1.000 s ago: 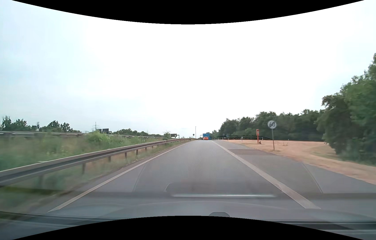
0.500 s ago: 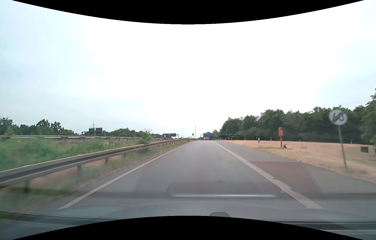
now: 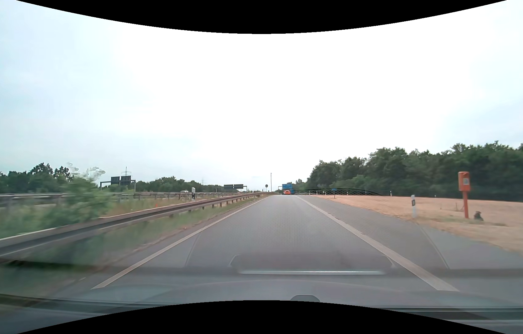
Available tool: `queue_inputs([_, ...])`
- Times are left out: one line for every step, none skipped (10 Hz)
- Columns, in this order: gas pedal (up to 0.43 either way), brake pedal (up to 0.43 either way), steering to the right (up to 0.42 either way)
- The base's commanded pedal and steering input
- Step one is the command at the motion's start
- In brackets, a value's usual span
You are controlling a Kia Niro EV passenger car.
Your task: Follow the waypoints while adhering to traffic rules and regulations
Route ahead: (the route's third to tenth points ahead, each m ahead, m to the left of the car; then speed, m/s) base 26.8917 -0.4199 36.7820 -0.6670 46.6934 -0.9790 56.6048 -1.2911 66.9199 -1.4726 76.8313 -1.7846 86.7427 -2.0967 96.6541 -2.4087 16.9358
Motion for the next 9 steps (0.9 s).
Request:
queue_inputs([0.11, 0.0, -0.001])
queue_inputs([0.11, 0.0, -0.001])
queue_inputs([0.11, 0.0, -0.001])
queue_inputs([0.11, 0.0, 0.0])
queue_inputs([0.11, 0.0, -0.001])
queue_inputs([0.11, 0.0, -0.001])
queue_inputs([0.11, 0.0, 0.0])
queue_inputs([0.11, 0.0, -0.001])
queue_inputs([0.11, 0.0, -0.001])
